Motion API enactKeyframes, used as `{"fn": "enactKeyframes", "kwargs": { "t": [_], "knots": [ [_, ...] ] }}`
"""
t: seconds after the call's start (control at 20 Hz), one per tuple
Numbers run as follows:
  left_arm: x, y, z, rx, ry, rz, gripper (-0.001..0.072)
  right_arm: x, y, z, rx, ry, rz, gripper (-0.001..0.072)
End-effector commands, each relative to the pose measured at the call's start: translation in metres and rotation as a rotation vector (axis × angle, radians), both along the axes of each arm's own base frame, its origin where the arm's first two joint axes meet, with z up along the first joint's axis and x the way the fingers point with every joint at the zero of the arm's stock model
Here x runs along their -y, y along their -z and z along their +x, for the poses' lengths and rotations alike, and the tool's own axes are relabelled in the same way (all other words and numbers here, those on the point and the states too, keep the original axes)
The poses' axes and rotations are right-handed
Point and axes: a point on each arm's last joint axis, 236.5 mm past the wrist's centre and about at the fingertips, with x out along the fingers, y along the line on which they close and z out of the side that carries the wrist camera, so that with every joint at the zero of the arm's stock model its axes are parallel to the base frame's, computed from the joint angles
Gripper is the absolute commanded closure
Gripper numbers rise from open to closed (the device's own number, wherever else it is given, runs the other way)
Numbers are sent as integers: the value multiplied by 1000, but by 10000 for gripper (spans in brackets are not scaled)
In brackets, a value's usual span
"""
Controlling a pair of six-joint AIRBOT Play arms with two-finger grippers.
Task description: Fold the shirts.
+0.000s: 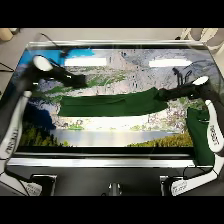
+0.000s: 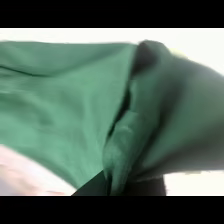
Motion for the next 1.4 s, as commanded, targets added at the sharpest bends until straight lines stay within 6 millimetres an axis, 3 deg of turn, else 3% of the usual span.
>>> {"fn": "enactKeyframes", "kwargs": {
  "t": [0.0,0.15,0.35,0.5,0.65,0.8,0.9,1.05,1.15,1.25,1.35],
  "knots": [
    [92,48,-19,-85,64,-114,683,-12,-67,-16,105,-47,7,695],
    [153,75,-43,-202,69,-251,683,-24,-116,-42,166,-104,17,694],
    [222,80,-62,-266,29,-422,684,-35,-170,-75,257,-147,2,694],
    [251,99,-85,-323,32,-442,684,-38,-201,-90,317,-129,-10,694],
    [267,104,-89,-355,-4,-489,685,-37,-206,-94,328,-121,-24,694],
    [238,72,-56,-222,16,-488,687,-34,-195,-83,312,-105,-31,694],
    [191,28,-18,-85,-7,-460,687,-54,-184,-69,308,-123,-11,694],
    [102,-60,31,126,-85,-438,686,-124,-158,-43,324,-183,31,694],
    [39,-125,44,260,-147,-435,685,-184,-133,-25,325,-192,100,693],
    [-9,-180,39,374,-181,-413,686,-245,-100,-14,294,-193,204,692],
    [-33,-212,20,432,-170,-377,685,-298,-56,-18,175,-176,332,664]
  ]
}}
